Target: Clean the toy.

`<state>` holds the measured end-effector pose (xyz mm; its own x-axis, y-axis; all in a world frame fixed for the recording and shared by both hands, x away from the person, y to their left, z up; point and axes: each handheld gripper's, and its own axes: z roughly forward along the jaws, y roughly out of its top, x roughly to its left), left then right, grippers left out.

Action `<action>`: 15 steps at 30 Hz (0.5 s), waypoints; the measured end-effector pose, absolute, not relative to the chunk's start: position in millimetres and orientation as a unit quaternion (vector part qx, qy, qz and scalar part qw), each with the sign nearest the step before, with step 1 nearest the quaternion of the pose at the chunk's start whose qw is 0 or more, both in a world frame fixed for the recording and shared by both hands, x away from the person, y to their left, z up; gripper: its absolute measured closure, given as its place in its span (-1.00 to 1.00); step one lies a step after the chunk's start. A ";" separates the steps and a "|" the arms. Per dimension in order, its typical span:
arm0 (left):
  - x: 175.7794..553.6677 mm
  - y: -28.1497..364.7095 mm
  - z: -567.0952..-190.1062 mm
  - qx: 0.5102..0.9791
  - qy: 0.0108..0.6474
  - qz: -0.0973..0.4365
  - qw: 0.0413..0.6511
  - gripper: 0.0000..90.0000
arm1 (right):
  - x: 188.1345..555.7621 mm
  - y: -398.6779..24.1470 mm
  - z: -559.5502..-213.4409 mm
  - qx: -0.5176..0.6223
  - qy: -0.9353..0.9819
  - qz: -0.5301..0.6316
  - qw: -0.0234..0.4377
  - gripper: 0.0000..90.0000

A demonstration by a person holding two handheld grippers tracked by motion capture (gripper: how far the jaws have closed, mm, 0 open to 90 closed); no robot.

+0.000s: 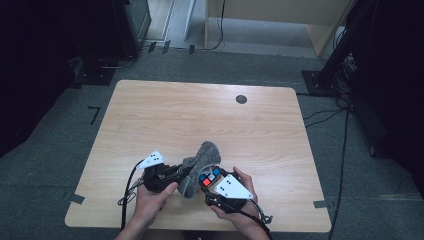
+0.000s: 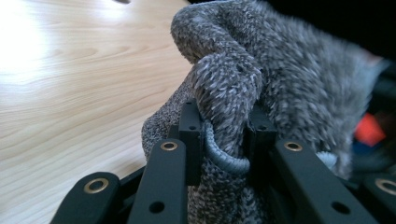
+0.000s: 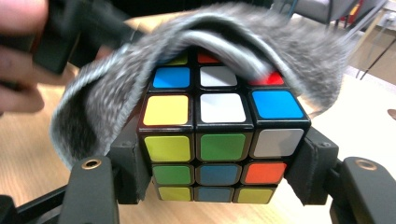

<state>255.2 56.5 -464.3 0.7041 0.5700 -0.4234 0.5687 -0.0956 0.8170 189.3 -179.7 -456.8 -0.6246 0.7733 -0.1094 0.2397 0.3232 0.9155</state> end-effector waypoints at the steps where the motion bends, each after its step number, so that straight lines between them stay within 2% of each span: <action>1: 255.2 56.4 -464.1 0.738 0.383 -0.007 0.556 0.65 | 189.8 -181.2 -455.3 0.333 0.761 0.484 0.276 -0.24; 7: 252.1 63.7 -449.8 0.694 0.362 -0.036 0.621 0.64 | 191.9 -180.4 -462.4 0.335 0.769 0.472 0.270 -0.24; 10: 252.1 60.8 -454.0 0.708 0.373 -0.011 0.600 0.63 | 190.9 -176.7 -463.0 0.330 0.772 0.470 0.273 -0.24; 15: 258.6 59.5 -466.2 0.724 0.394 -0.031 0.565 0.63 | 186.8 -176.6 -457.9 0.322 0.765 0.482 0.280 -0.23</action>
